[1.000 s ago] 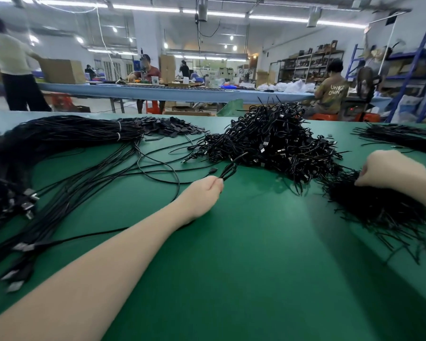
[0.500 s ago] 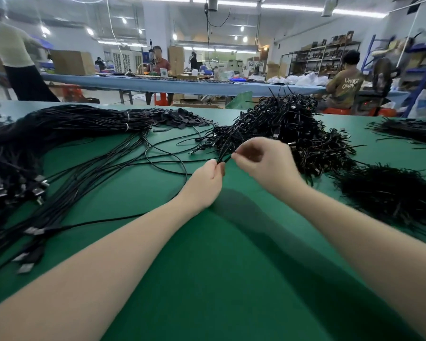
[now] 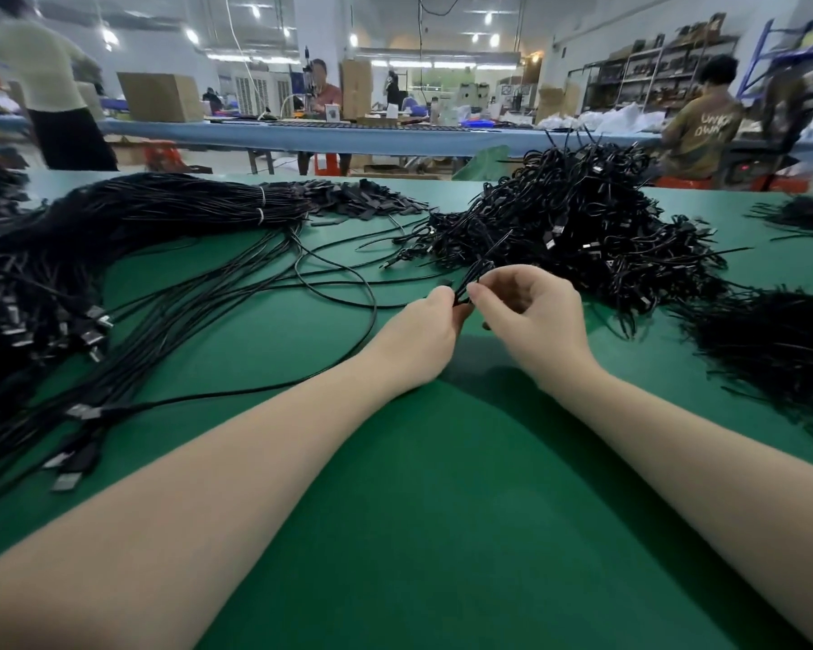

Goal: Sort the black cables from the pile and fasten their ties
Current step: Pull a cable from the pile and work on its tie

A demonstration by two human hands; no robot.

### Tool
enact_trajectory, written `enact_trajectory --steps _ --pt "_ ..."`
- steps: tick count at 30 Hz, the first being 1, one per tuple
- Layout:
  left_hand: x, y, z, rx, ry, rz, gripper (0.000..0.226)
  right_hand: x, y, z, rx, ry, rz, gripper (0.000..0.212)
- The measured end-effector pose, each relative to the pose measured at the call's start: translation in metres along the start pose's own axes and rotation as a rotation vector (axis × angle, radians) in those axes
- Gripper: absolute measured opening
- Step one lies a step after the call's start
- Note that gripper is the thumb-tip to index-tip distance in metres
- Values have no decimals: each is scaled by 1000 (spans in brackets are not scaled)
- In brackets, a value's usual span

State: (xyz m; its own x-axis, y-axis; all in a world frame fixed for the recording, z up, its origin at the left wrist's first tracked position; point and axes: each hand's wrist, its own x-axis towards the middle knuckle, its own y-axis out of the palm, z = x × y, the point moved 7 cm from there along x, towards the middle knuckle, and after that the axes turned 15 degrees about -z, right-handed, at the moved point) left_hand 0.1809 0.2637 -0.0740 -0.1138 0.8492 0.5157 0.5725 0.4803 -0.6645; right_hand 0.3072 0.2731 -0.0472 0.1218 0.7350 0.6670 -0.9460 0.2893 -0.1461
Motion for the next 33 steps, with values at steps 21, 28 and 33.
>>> enact_trajectory --steps 21,28,33 --pt "-12 8 -41 750 664 -115 20 34 -13 15 -467 -94 706 12" --pt "-29 -13 -67 81 644 -133 23 12 -29 -27 133 692 788 7" --pt "-12 -11 -32 -400 61 -172 30 -3 0 -27 418 862 586 9"
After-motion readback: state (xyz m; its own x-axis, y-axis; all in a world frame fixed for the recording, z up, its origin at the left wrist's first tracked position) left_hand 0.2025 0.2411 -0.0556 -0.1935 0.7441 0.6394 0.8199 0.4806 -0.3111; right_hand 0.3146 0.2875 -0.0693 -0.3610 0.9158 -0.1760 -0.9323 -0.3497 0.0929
